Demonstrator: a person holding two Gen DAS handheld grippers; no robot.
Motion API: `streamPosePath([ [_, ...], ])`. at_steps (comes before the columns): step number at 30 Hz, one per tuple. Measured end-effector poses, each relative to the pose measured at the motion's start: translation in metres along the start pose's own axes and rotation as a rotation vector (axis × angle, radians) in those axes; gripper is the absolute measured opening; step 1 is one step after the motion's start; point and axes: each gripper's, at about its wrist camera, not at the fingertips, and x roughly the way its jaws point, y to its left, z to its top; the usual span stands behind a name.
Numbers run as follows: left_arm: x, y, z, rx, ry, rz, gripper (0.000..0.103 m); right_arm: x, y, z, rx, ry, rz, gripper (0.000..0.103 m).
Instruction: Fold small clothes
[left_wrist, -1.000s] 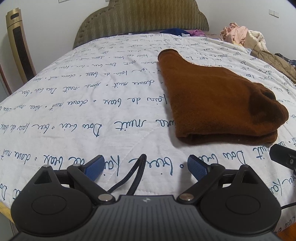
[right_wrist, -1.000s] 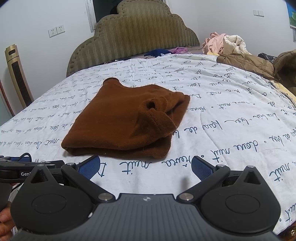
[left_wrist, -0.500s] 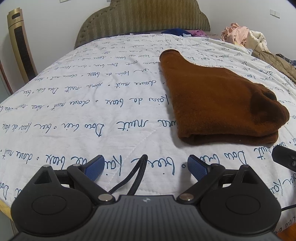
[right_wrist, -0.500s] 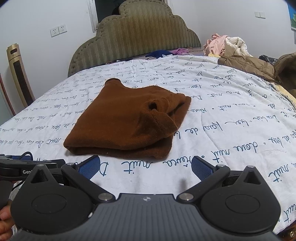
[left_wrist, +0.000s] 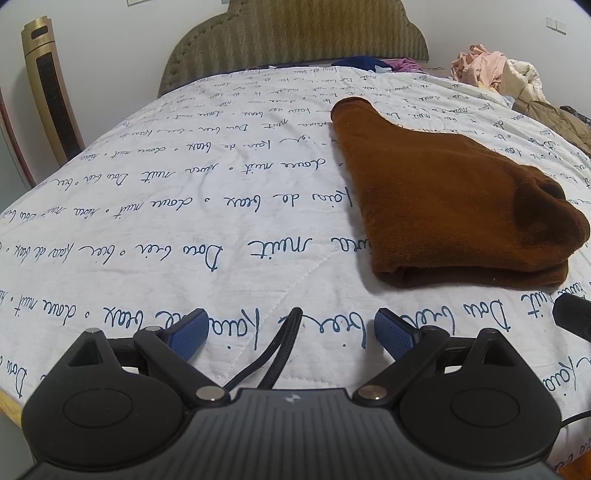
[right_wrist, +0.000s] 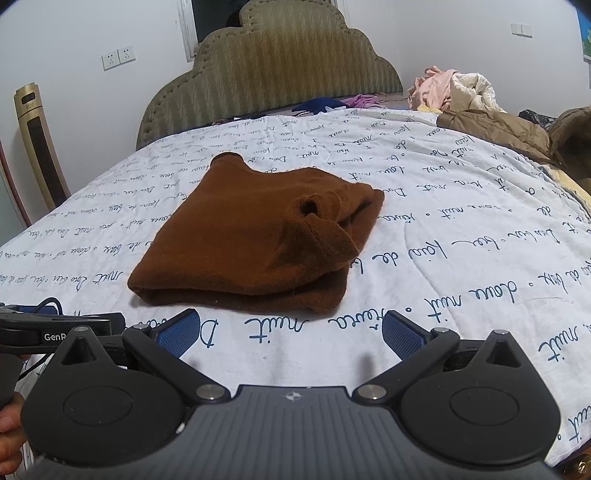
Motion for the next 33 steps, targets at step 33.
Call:
streamPosePath([
  [33,0.0024,0.0027,-0.0003,-0.014,0.022,-0.02,0.097,-0.0003,0.0022,-0.0004,-0.01,0.004,0.003,0.103],
])
